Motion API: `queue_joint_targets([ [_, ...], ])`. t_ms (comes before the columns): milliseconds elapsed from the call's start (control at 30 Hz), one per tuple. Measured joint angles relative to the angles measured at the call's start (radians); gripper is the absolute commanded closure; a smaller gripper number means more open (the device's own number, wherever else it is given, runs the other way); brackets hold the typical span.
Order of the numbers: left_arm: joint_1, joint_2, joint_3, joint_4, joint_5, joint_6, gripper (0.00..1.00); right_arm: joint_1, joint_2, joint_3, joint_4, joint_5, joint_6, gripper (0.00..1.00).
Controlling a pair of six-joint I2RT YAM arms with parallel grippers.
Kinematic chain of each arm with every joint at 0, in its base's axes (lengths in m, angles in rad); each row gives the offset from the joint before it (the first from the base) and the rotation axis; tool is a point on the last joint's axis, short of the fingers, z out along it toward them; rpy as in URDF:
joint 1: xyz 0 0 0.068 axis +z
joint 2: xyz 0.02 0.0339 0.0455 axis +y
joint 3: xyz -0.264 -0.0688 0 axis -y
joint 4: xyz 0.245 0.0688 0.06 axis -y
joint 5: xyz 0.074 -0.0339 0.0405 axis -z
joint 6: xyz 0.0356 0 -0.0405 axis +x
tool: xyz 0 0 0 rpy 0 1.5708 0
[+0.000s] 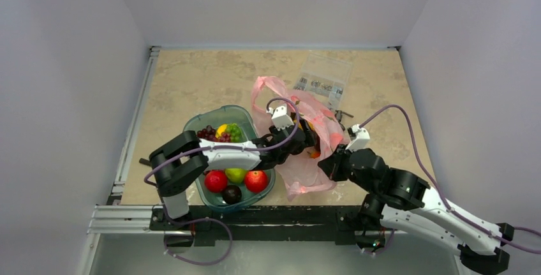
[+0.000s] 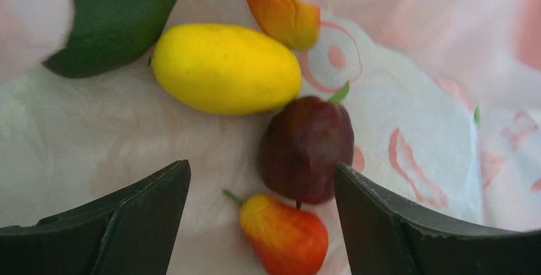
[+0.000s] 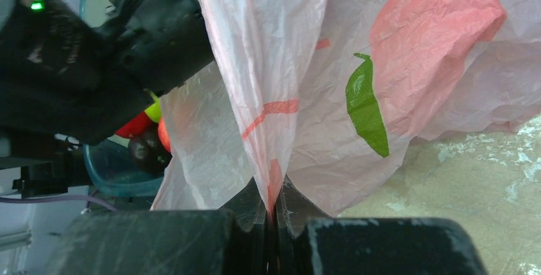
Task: Take the fake fruits out of the plastic bag
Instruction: Take out the fake fruit from the plastic bag.
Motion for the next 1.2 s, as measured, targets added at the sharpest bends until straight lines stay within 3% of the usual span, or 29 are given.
queue_joint_targets([
  [133,0.002,0.069,0.050,0.041,-0.085,-0.058,0.09,0.000,-0.022,0.000,-0.001,0.000,0.000,1.00],
  [633,0.079,0.208,0.114,0.022,-0.154,-0.439,0.12,0.000,-0.079,0.000,-0.002,0.000,0.000,1.00],
  [867,0.108,0.254,0.132,-0.016,-0.150,-0.568,0.34,0.000,-0.078,-0.002,-0.002,-0.001,0.000,1.00],
  [1100,0.112,0.261,0.129,0.010,-0.134,-0.579,0.65,0.000,-0.078,-0.002,-0.002,-0.001,0.000,1.00],
  [1200,0.113,0.248,0.089,0.064,-0.127,-0.555,0.74,0.000,-0.078,-0.003,-0.002,-0.001,0.000,1.00],
])
